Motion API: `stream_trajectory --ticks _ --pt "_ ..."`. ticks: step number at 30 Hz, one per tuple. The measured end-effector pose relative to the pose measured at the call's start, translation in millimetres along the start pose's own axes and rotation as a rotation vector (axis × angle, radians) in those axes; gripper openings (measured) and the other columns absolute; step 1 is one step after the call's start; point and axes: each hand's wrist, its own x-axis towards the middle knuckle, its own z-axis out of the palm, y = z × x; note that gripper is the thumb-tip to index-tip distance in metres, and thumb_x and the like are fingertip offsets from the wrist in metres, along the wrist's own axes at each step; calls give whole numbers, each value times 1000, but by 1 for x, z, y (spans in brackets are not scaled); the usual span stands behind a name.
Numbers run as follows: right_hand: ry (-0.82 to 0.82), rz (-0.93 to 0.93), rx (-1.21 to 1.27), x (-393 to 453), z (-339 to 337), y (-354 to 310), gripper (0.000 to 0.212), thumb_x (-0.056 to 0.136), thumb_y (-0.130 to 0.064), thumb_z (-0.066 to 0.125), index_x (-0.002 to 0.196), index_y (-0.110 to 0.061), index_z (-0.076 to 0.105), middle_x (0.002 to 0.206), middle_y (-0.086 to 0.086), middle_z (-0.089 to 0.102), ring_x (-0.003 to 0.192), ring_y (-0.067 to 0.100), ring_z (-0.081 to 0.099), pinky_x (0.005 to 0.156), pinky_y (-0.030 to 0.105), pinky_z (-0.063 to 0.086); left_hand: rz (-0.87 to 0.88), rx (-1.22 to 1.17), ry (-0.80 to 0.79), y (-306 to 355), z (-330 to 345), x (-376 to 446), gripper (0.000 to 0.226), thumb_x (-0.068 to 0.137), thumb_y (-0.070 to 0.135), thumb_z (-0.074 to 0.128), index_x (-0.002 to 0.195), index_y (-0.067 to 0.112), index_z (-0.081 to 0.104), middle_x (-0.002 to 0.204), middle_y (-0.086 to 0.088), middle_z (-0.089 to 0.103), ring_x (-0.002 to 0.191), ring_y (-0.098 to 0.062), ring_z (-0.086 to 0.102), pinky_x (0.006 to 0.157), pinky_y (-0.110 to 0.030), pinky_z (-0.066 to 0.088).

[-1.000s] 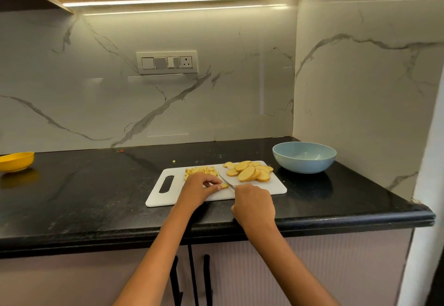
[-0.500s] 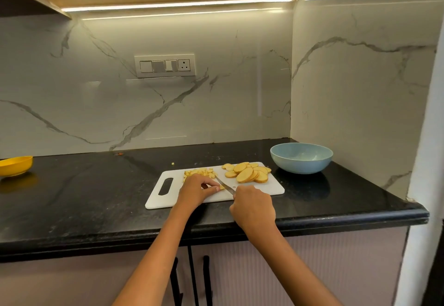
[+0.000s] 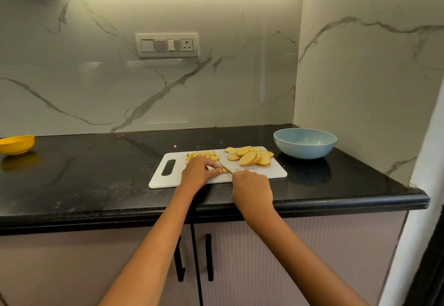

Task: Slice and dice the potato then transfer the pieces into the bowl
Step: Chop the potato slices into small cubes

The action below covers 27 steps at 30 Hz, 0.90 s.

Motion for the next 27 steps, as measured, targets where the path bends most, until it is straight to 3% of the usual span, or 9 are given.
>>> stream_trajectory --ticks 4,8,11,18,27 --pt "12 32 2 4 1 -3 24 99 -15 42 120 -10 53 111 7 60 96 19 60 74 26 42 11 19 15 3 0 -6 13 84 25 68 94 22 75 87 8 65 73 -6 48 66 -26 38" --pt "2 118 152 6 0 3 24 97 -19 46 118 -10 54 111 7 60 97 19 60 81 27 47 8 -36 17 4 -2 -7 18 86 21 65 102 17 73 107 2 69 92 -10 57 79 -25 42" --pt "1 166 254 4 1 8 22 97 -21 46 111 -10 57 107 7 61 91 18 61 75 26 47 -13 -98 86 3 -2 -5 20 88 13 61 106 10 71 113 -6 68 108 -18 59 89 -23 40" --pt "-25 147 280 4 -1 4 24 97 -25 47 113 -10 57 107 8 61 93 20 61 80 30 50 -2 -76 83 5 -2 -8 9 79 17 72 86 12 75 88 -3 71 73 -6 55 74 -27 47" --pt "-63 74 127 14 -3 1 24 97 -19 46 118 -9 53 112 9 59 99 22 59 77 28 42 -28 66 49 8 -5 -6 8 83 23 69 86 19 76 86 8 67 73 -6 50 61 -24 35"
